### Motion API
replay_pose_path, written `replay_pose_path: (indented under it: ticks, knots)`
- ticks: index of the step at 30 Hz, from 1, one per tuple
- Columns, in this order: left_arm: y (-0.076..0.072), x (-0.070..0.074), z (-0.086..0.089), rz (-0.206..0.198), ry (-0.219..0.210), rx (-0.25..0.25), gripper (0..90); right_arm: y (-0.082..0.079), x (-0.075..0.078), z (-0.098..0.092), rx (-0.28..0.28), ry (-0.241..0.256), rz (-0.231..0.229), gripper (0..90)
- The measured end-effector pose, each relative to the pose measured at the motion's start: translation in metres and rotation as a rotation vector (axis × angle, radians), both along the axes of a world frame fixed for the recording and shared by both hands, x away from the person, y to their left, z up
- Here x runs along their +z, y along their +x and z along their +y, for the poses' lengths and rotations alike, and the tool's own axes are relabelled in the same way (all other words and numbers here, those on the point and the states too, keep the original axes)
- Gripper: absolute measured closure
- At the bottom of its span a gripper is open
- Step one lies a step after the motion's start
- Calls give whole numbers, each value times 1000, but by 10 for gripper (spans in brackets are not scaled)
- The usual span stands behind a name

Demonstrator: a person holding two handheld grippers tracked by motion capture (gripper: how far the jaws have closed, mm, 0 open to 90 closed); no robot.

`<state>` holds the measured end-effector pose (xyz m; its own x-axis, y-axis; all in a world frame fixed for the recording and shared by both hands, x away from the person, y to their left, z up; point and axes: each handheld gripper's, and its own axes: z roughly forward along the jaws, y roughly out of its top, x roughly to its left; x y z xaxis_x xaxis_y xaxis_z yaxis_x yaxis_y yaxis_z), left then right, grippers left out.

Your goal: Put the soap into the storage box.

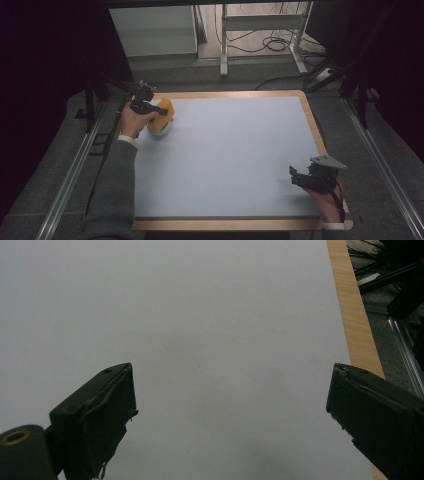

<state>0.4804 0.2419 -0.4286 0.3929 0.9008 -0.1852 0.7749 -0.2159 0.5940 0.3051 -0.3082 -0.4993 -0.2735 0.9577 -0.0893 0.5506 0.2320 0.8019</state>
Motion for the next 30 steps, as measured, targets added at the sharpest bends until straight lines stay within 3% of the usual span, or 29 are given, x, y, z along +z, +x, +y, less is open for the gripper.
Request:
replay_pose_path:
  ticks: [8, 15, 30]
  knots:
    - [8, -2, 6, -10, -10, 37, 612, 0, 0, -2, 0, -1, 1, 58]
    - [15, -6, 14, -17, -5, 103, 612, 0, -1, -5, -11, 1, 3, 58]
    - [25, -27, 18, -12, -31, 176, 612, 0, -2, -5, -13, -1, 8, 58]
